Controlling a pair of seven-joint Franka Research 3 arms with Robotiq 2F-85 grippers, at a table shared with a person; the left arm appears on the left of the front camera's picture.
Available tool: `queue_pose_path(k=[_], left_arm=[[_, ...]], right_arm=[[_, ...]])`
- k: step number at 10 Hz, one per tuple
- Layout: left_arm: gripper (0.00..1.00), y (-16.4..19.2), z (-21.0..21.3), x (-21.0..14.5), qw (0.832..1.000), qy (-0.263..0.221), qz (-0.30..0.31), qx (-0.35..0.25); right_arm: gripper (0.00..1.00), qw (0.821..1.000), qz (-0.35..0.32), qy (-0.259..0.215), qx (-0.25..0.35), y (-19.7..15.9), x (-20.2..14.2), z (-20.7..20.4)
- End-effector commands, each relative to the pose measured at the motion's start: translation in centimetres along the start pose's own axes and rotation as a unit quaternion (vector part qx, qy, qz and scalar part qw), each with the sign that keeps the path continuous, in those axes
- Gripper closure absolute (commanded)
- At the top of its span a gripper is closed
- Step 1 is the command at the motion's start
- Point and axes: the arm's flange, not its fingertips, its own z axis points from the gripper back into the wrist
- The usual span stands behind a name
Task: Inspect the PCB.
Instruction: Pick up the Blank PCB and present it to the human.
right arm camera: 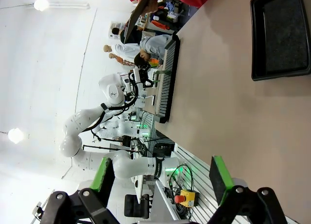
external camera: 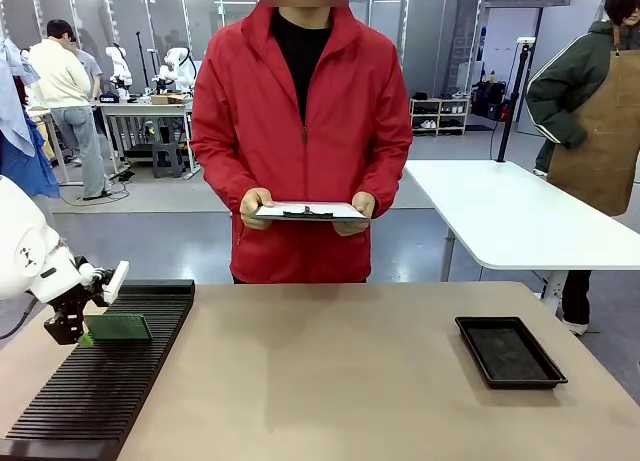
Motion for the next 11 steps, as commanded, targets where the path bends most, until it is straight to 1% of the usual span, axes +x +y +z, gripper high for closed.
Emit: queue_pose_path(k=[1,2,3,4,5,6,7,11], left_arm=[[0.48,0.6,-0.6,-0.1,1.000,0.025,0.003,0.007],[0.92,0.6,-0.8,0.0,1.000,0.028,0.003,0.009],[1.00,0.7,-0.7,0.0,1.000,0.029,0.000,0.010],[1.00,0.7,-0.6,0.1,0.999,0.031,0.002,0.011],[1.00,0.8,-0.5,0.1,1.000,0.018,0.008,0.004],[0.97,0.7,-0.5,0.2,1.000,0.023,0.006,0.002],[1.00,0.6,-0.4,0.3,1.000,0.029,0.003,0.000],[1.00,0.8,0.2,0.4,0.999,0.044,0.004,-0.008]], right_arm=[[0.00,1.000,0.001,-0.002,0.006,0.1,-0.1,0.0],[0.00,1.000,0.001,-0.002,0.006,0.1,-0.1,0.0],[0.00,1.000,0.001,-0.002,0.006,0.1,-0.1,0.0],[0.00,1.000,0.001,-0.002,0.006,0.1,-0.1,0.0],[0.00,1.000,0.001,-0.002,0.006,0.1,-0.1,0.0],[0.00,1.000,0.001,-0.002,0.006,0.1,-0.1,0.0],[0.00,1.000,0.001,-0.002,0.006,0.1,-0.1,0.0],[0.00,1.000,0.001,-0.002,0.006,0.1,-0.1,0.0]])
